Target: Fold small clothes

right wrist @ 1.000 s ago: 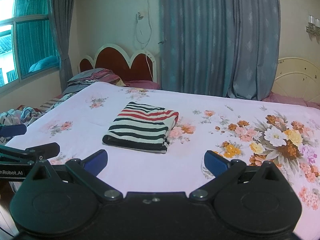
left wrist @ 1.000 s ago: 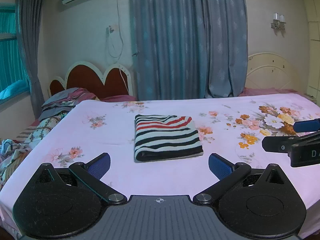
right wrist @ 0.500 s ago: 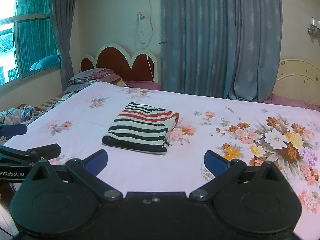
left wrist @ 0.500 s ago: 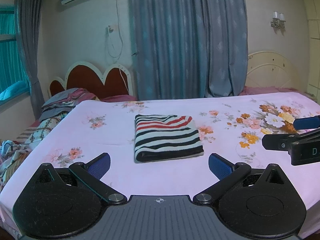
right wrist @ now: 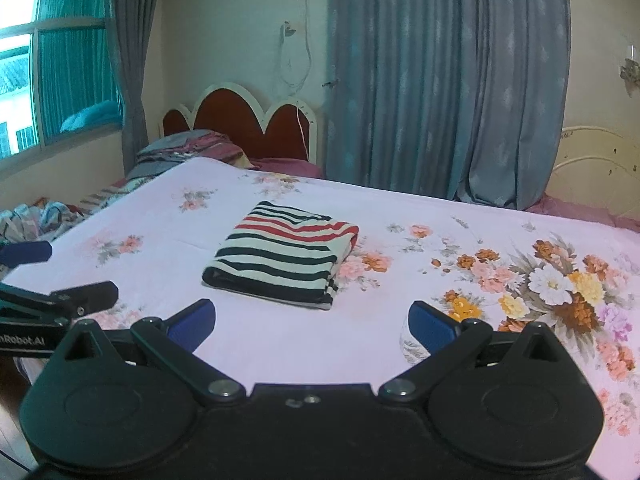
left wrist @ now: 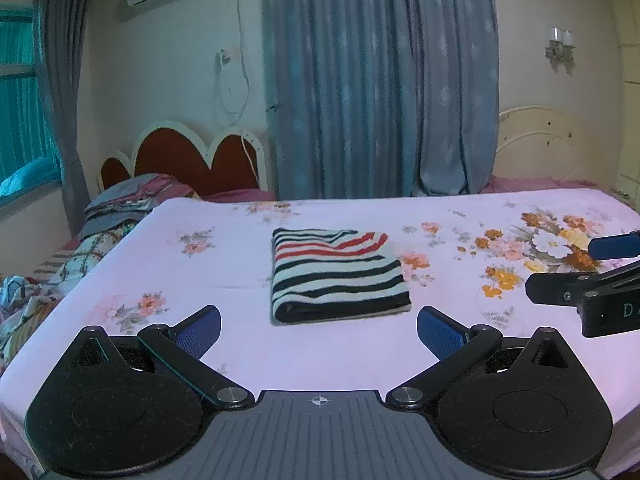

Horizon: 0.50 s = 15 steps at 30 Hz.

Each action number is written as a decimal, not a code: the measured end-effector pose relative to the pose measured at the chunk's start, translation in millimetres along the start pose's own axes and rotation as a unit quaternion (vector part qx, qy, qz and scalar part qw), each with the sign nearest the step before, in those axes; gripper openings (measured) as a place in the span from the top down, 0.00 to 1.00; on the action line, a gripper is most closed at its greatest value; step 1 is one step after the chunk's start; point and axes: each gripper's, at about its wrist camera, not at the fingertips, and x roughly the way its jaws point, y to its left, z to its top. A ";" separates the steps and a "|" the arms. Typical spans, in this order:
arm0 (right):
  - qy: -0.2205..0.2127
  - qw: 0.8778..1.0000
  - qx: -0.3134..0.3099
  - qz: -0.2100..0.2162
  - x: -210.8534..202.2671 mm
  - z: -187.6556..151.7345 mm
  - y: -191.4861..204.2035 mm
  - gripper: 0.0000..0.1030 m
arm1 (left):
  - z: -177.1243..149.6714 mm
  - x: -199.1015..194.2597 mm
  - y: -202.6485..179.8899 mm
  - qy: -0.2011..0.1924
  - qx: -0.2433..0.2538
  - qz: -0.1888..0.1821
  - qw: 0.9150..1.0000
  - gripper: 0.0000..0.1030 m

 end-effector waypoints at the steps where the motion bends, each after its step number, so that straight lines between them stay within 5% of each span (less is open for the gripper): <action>1: -0.001 1.000 -0.001 0.002 0.1 -0.1 0.3 0.01 | -0.2 -0.2 -0.5 -0.002 0.003 0.000 1.000 0.00; 15: -0.002 1.000 0.000 0.017 3.8 -2.4 1.3 0.01 | 0.8 -0.8 -3.9 0.001 -0.003 0.009 1.000 0.00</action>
